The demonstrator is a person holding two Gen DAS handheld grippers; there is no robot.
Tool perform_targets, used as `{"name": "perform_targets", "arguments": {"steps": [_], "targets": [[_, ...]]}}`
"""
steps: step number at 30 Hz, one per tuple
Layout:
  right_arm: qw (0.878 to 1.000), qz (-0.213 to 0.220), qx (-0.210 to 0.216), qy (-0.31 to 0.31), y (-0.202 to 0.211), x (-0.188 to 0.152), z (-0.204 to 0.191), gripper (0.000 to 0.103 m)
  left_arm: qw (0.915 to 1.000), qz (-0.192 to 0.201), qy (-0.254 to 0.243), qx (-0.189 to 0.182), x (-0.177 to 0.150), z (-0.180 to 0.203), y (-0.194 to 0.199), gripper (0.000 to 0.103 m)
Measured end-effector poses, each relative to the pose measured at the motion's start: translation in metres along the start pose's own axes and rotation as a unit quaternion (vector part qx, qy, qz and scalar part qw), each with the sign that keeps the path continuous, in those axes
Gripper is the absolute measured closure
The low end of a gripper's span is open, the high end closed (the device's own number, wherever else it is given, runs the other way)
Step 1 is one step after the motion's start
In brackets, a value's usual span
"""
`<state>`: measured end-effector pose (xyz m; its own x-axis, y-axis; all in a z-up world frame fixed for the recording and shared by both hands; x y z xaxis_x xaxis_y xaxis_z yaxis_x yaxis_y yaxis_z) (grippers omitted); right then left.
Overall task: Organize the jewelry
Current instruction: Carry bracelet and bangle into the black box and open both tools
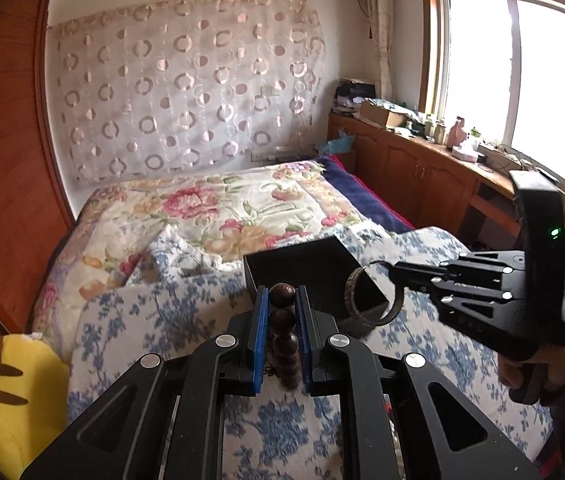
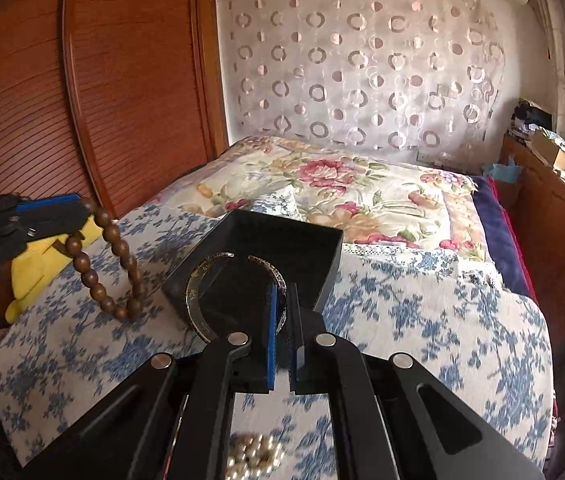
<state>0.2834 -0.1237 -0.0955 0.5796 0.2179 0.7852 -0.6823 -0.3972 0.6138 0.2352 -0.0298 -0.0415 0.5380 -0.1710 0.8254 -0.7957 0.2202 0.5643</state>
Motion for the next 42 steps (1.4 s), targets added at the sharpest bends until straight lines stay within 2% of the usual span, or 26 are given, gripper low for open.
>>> {"name": "perform_targets", "arguments": {"steps": [7, 11, 14, 32, 37, 42], "targets": [[1.0, -0.018, -0.007, 0.001, -0.035, 0.007, 0.006, 0.098, 0.9999, 0.003, -0.005, 0.012, 0.02, -0.003, -0.012, 0.091], [0.999, -0.042, 0.018, -0.005, -0.048, -0.001, 0.002, 0.094, 0.9998, 0.001, -0.01, 0.017, 0.026, 0.0, -0.02, 0.091], [0.999, -0.042, 0.02, -0.009, -0.048, -0.004, 0.002, 0.091, 0.9998, 0.001, -0.01, 0.018, 0.028, 0.001, -0.022, 0.091], [1.0, -0.013, 0.022, -0.018, 0.002, -0.022, 0.021, 0.09, 0.9994, -0.018, -0.018, 0.024, 0.036, 0.008, -0.062, 0.09], [1.0, -0.009, 0.023, -0.012, 0.01, -0.029, 0.017, 0.09, 0.9993, -0.02, -0.02, 0.023, 0.032, 0.012, -0.066, 0.087], [1.0, -0.002, 0.026, -0.01, 0.023, -0.035, 0.012, 0.09, 0.9995, -0.016, -0.02, 0.016, 0.02, 0.016, -0.052, 0.081]]}}
Point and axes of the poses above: each gripper's, at about its wrist camera, not at the fingertips, and y roughly against the way its jaws point, z to its right, x to its top, the point moved 10 cm from there along -y, roughly the way its jaws point, and after that the axes turned 2 degrees about -y, right-handed, at the moved point
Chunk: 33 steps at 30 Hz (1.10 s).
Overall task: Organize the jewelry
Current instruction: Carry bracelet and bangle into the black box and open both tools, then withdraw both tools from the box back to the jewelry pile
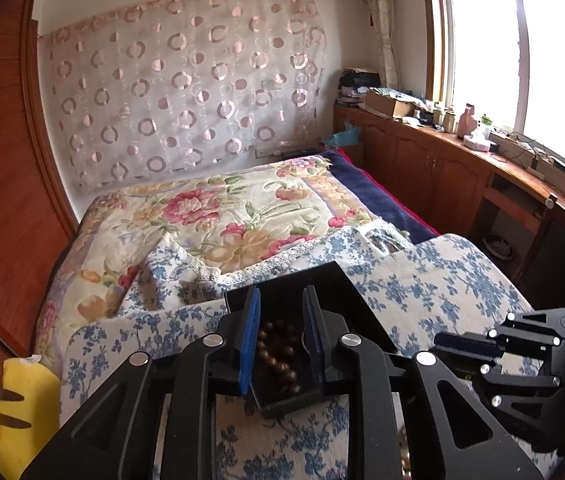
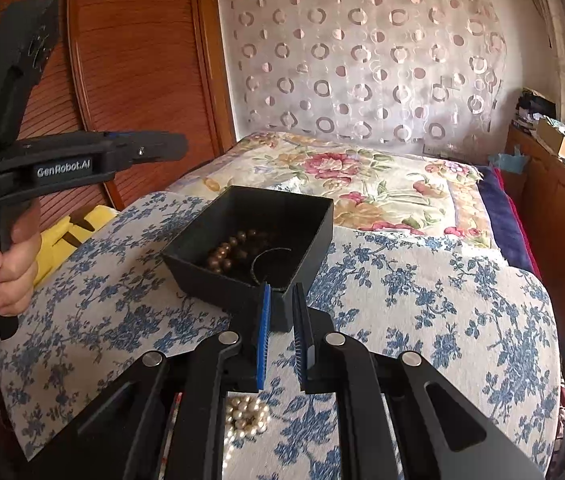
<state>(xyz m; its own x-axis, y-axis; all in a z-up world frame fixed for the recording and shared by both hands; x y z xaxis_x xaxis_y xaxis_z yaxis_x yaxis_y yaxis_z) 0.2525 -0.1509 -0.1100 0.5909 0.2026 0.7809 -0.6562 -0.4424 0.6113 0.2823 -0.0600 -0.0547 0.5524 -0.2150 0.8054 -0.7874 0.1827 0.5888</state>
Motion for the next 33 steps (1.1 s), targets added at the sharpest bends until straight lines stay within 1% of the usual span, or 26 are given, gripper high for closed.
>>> {"name": "perform_targets", "arguments": {"steps": [7, 10, 13, 20, 22, 26, 29, 31, 32, 33], "targets": [[1.0, 0.009, 0.007, 0.007, 0.024, -0.014, -0.012, 0.09, 0.9998, 0.003, -0.011, -0.016, -0.023, 0.012, 0.027, 0.08], [1.0, 0.017, 0.008, 0.011, 0.033, -0.021, -0.018, 0.067, 0.9996, 0.007, -0.017, -0.021, -0.033, 0.019, 0.038, 0.079], [1.0, 0.019, 0.016, 0.011, 0.043, -0.029, -0.025, 0.067, 0.9994, 0.008, -0.016, -0.031, -0.045, 0.027, 0.049, 0.075], [1.0, 0.022, 0.017, 0.01, 0.063, -0.045, -0.032, 0.067, 0.999, 0.003, -0.016, -0.042, -0.072, 0.04, 0.065, 0.074], [1.0, 0.02, 0.017, 0.009, 0.066, -0.049, -0.033, 0.067, 0.9988, -0.002, -0.015, -0.047, -0.079, 0.043, 0.067, 0.074], [1.0, 0.015, 0.011, 0.008, 0.069, -0.059, -0.032, 0.067, 0.9988, -0.01, -0.015, -0.046, -0.094, 0.047, 0.071, 0.07], [1.0, 0.011, 0.007, 0.005, 0.072, -0.069, -0.032, 0.067, 0.9984, -0.026, -0.01, -0.05, -0.114, 0.051, 0.07, 0.069], [1.0, 0.006, 0.009, 0.001, 0.072, -0.077, -0.033, 0.067, 0.9979, -0.037, -0.008, -0.052, -0.125, 0.054, 0.069, 0.066], [1.0, 0.002, 0.01, 0.0, 0.072, -0.081, -0.033, 0.067, 0.9977, -0.041, -0.007, -0.053, -0.131, 0.055, 0.069, 0.061], [1.0, -0.001, 0.009, 0.0, 0.071, -0.084, -0.034, 0.067, 0.9973, -0.048, -0.006, -0.055, -0.139, 0.056, 0.068, 0.059]]}}
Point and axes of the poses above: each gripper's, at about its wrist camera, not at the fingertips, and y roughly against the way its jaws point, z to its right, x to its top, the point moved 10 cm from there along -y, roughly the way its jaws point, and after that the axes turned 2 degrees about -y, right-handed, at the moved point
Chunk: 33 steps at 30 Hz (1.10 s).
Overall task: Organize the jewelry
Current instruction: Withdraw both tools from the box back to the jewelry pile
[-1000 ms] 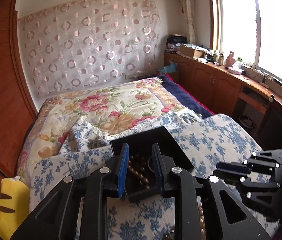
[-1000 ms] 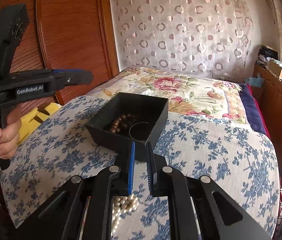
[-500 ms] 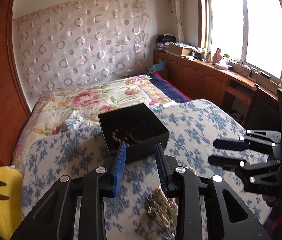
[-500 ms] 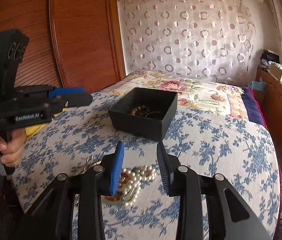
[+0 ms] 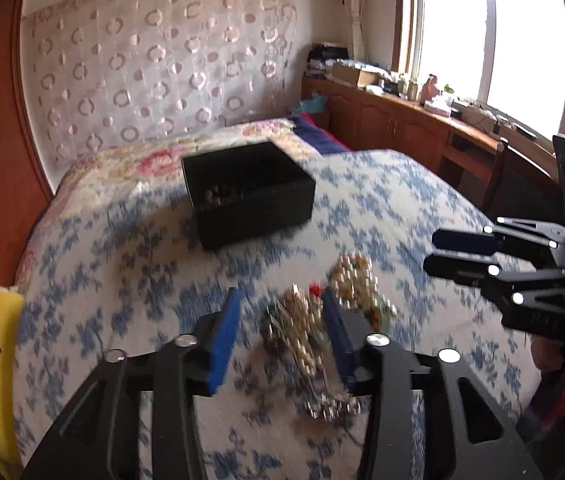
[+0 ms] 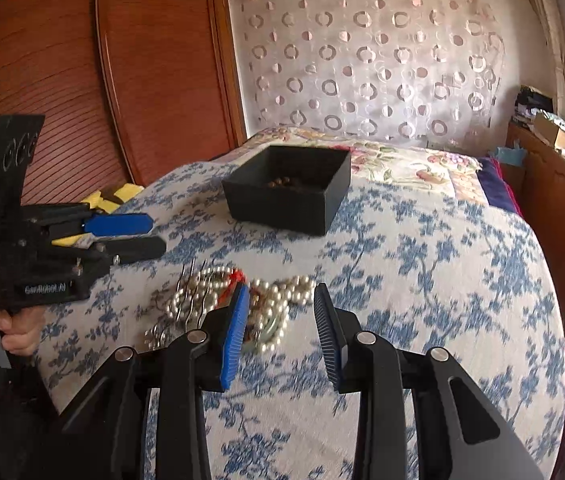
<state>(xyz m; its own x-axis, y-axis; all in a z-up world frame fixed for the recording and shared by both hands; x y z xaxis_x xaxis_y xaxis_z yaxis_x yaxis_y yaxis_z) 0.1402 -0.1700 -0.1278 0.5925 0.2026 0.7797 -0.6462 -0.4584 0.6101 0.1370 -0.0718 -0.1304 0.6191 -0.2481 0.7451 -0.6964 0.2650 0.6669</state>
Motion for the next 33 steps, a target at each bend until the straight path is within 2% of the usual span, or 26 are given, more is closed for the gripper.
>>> {"name": "perform_targets", "arguments": {"steps": [5, 10, 12, 17, 22, 26, 29, 33], "targets": [[1.0, -0.007, -0.002, -0.004, -0.001, -0.012, -0.001, 0.067, 0.9996, -0.026, 0.009, -0.008, -0.025, 0.006, -0.009, 0.058], [1.0, -0.006, -0.008, -0.012, 0.0, -0.017, 0.004, 0.067, 0.9989, -0.043, 0.01, -0.015, -0.038, 0.016, -0.02, 0.049], [1.0, -0.006, -0.01, -0.013, 0.0, -0.019, 0.004, 0.067, 0.9987, -0.047, 0.007, -0.018, -0.04, 0.024, -0.023, 0.041], [1.0, -0.003, -0.012, -0.012, 0.003, -0.017, 0.005, 0.067, 0.9982, -0.054, -0.009, -0.022, -0.043, 0.04, -0.031, 0.034], [1.0, -0.004, -0.007, -0.015, 0.002, -0.018, 0.002, 0.067, 0.9969, -0.075, -0.022, -0.003, -0.05, 0.043, -0.042, 0.034], [1.0, -0.008, -0.004, -0.013, 0.0, -0.02, -0.002, 0.067, 0.9969, -0.075, -0.02, 0.003, -0.051, 0.038, -0.039, 0.034], [1.0, -0.009, -0.003, -0.014, -0.002, -0.021, -0.002, 0.067, 0.9968, -0.076, -0.021, -0.008, -0.054, 0.034, -0.034, 0.05], [1.0, -0.011, -0.003, -0.014, -0.004, -0.022, -0.003, 0.067, 0.9965, -0.079, -0.021, -0.02, -0.06, 0.031, -0.028, 0.051]]}}
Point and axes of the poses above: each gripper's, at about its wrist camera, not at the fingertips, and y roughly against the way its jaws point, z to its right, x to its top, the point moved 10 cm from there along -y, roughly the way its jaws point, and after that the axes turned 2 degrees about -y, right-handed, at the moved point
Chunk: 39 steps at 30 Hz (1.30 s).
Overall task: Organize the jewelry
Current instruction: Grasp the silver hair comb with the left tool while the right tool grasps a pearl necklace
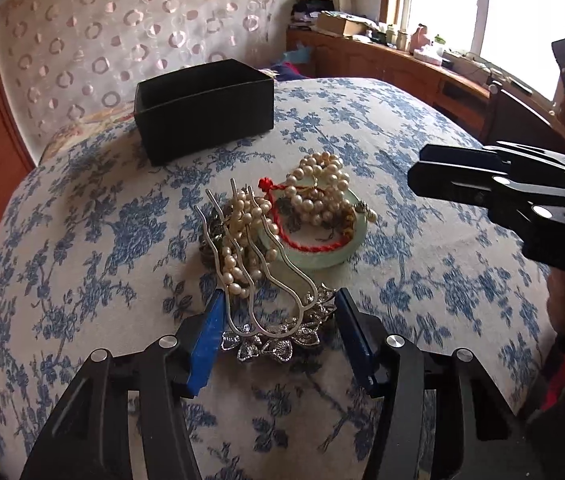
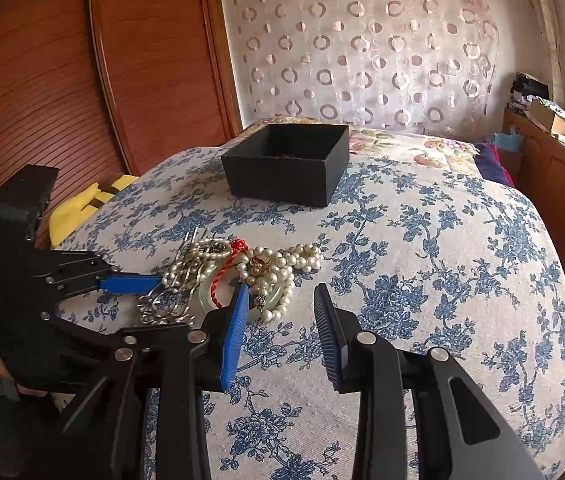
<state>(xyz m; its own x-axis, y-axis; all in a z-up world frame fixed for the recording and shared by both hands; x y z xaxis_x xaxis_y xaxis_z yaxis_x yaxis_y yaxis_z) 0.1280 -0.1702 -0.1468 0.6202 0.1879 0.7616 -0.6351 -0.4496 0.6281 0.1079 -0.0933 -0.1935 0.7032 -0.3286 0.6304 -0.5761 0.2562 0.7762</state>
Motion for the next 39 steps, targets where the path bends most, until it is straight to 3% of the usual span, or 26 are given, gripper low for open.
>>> {"name": "perform_targets", "arguments": {"steps": [16, 24, 36, 39], "targets": [[1.0, -0.018, 0.017, 0.017, -0.02, 0.002, -0.02, 0.067, 0.9988, 0.015, 0.026, -0.04, -0.005, -0.024, 0.035, 0.051], [0.998, -0.032, 0.043, 0.038, -0.037, 0.006, -0.044, 0.067, 0.9997, -0.009, 0.009, -0.019, -0.017, -0.045, 0.032, 0.051], [0.988, -0.072, 0.083, 0.111, -0.07, 0.004, -0.102, 0.067, 0.9994, -0.022, 0.025, -0.007, -0.031, -0.082, 0.028, 0.051], [0.985, -0.08, 0.091, 0.121, -0.074, 0.005, -0.111, 0.072, 0.9993, -0.021, 0.031, -0.006, -0.033, -0.088, 0.028, 0.05]]}}
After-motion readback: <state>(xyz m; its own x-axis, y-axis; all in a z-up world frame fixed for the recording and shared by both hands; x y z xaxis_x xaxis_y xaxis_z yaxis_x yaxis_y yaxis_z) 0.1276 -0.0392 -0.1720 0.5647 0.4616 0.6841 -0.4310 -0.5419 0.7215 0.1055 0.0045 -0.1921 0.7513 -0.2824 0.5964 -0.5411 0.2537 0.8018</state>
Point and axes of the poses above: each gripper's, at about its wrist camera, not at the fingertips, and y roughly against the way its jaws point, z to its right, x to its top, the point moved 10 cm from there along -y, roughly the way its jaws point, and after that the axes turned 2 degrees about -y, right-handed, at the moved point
